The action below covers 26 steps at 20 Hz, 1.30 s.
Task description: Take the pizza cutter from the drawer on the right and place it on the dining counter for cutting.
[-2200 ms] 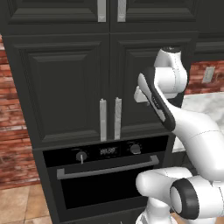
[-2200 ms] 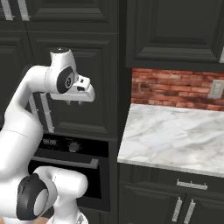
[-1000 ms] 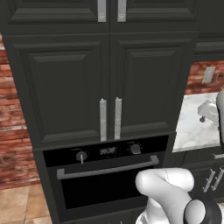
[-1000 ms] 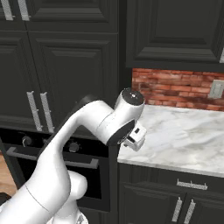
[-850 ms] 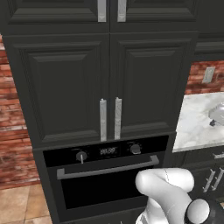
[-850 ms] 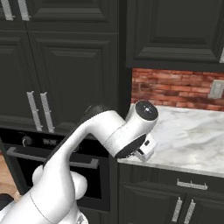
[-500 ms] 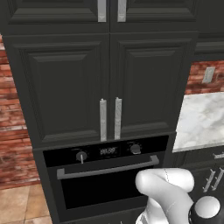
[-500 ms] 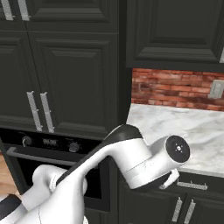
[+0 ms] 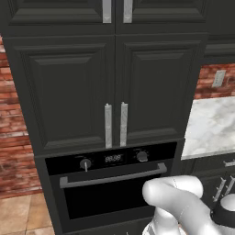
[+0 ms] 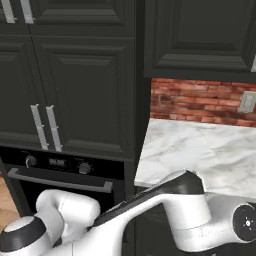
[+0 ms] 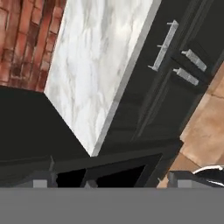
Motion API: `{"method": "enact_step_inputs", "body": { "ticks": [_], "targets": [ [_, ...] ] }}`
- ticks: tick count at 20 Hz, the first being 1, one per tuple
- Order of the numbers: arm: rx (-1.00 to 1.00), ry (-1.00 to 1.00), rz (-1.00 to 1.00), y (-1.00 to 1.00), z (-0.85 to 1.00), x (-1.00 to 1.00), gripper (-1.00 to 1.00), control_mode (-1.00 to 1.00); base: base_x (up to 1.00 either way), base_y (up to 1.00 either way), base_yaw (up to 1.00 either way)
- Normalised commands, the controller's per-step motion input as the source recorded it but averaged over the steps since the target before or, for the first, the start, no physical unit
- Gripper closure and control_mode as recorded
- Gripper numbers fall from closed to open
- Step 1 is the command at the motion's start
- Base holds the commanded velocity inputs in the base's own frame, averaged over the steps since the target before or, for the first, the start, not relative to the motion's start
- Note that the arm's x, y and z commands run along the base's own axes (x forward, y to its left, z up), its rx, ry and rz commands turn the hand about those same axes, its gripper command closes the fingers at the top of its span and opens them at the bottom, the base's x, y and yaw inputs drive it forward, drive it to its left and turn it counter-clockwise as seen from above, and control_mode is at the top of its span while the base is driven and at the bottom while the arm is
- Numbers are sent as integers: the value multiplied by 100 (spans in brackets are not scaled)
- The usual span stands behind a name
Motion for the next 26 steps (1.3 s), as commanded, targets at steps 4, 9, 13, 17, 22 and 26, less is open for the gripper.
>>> {"method": "enact_step_inputs", "body": {
  "ticks": [4, 9, 13, 17, 22, 26],
  "targets": [
    [27, -6, -25, -51, -38, 1, -100, -100, 0, 0, 0],
    [30, -4, -20, -56, -52, 6, -100, -100, 0, 0, 0],
    [20, -4, -14, -42, -52, 31, -100, -100, 0, 0, 0],
    [14, -5, -12, -35, -49, 35, -100, -100, 0, 0, 0],
    [12, -6, -12, -23, -48, 45, -100, -100, 0, 0, 0],
    [9, -8, -11, -13, -52, 39, -100, -100, 0, 0, 0]
  ]
}}
